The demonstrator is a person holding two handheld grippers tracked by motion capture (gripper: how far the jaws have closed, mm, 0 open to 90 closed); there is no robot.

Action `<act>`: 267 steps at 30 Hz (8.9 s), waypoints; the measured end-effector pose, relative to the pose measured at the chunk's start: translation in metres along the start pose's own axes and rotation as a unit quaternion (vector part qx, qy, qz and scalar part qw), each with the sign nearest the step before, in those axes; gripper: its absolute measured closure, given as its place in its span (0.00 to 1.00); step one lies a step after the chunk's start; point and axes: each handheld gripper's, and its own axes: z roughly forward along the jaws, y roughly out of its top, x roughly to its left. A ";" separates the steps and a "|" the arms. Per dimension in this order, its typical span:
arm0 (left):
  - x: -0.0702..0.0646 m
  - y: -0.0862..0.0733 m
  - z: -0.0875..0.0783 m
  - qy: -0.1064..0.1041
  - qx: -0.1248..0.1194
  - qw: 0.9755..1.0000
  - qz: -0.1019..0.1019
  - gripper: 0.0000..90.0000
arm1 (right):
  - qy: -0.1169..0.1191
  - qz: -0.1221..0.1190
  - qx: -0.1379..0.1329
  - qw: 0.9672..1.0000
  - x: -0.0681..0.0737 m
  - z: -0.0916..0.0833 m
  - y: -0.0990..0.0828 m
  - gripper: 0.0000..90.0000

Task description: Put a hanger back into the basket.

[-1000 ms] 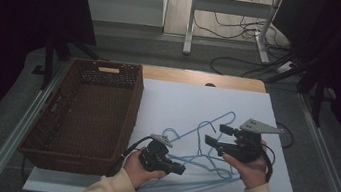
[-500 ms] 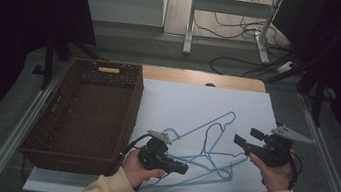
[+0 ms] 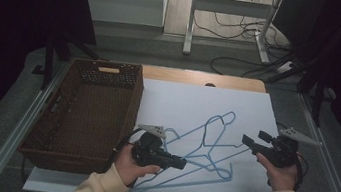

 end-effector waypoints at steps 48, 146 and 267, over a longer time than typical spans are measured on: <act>0.028 -0.002 -0.163 0.086 -0.137 0.987 -0.024 0.95 | -0.016 -0.009 0.044 0.999 -0.003 0.012 -0.009 0.24; 0.123 -0.082 -0.236 0.325 -0.092 0.933 -0.123 0.40 | -0.017 -0.024 0.055 0.998 0.002 0.017 -0.010 0.23; 0.038 -0.060 -0.133 0.225 -0.036 0.974 -0.010 0.22 | -0.002 -0.116 0.284 0.952 0.172 0.184 -0.032 0.95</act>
